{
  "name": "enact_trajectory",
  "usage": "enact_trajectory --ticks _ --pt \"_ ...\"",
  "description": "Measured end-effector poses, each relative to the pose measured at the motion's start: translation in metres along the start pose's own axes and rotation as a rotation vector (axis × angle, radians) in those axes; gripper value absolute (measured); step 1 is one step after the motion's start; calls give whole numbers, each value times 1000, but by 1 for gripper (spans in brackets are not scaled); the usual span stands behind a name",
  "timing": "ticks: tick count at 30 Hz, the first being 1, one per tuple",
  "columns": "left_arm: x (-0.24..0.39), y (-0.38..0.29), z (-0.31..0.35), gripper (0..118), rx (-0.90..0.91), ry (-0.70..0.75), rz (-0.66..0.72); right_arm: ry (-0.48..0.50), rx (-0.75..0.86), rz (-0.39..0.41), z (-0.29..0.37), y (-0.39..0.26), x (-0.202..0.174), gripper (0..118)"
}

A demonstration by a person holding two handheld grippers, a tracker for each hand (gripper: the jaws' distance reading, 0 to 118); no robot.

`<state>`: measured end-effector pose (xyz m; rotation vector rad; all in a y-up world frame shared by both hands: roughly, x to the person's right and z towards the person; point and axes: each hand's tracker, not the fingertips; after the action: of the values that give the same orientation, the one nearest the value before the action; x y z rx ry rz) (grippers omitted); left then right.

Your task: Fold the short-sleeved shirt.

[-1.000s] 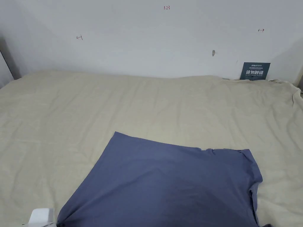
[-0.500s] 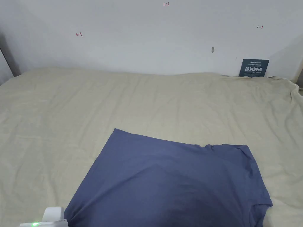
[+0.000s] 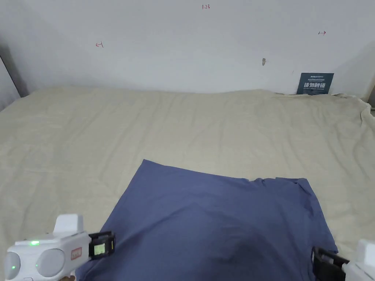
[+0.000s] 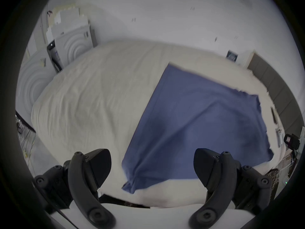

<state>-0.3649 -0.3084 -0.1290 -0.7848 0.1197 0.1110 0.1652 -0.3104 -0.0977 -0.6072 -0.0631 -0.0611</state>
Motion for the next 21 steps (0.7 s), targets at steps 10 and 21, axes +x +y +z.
enact_trajectory --ticks 10,21 --pt "39 42 41 88 290 -12 -20 -11 278 71 47 56 -21 53" --pt "58 43 5 0 280 -93 -24 -5 315 67 36 64 -25 0"
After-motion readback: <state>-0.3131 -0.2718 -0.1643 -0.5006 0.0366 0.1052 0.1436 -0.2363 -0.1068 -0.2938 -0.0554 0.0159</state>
